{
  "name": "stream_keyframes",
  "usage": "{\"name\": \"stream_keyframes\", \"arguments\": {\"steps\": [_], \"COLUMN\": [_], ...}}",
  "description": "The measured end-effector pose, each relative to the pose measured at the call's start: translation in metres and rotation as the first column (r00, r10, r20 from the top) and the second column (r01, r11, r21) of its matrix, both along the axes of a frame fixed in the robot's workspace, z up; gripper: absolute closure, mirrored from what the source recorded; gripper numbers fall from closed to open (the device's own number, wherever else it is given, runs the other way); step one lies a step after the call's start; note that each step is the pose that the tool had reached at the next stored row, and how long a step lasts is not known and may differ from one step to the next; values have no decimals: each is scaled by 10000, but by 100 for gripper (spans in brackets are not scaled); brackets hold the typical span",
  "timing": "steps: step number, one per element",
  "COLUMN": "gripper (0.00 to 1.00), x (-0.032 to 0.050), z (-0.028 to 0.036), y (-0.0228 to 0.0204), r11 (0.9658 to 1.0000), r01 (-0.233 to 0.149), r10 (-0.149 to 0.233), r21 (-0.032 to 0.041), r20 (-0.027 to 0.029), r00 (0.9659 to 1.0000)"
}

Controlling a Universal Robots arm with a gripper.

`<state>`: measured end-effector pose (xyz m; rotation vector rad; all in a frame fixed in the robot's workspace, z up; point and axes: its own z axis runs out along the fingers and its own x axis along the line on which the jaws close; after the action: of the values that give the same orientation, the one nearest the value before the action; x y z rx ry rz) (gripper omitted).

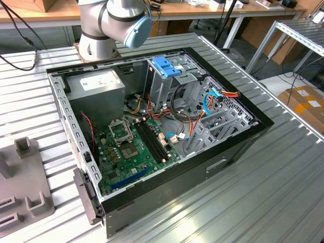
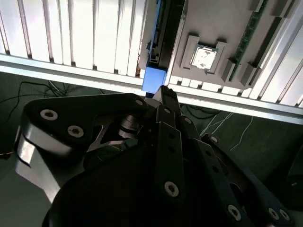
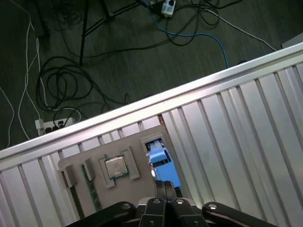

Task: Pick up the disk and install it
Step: 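Pick up the disk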

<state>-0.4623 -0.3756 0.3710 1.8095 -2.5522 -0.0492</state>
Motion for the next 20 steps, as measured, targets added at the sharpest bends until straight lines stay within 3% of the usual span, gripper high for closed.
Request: {"name": "stream_keyframes", "arguments": {"steps": [3,8,14,16,17,20], "gripper": [89,89,89,89,89,89], "x": [15,26,32,33,34,34], "z": [-1,-8,-16,-16,-16,-16], "y": [0,2,7,6,7,7], "r11": [9991,9941,9803,9788,9770,9764], "r01": [-431,-1085,-1977,-2047,-2132,-2155], "r10": [431,1085,1977,2047,2132,2155], "r21": [-1,0,22,34,109,110], "r20": [0,1,3,5,22,23], "r00": [9991,9941,9803,9788,9770,9765]}}
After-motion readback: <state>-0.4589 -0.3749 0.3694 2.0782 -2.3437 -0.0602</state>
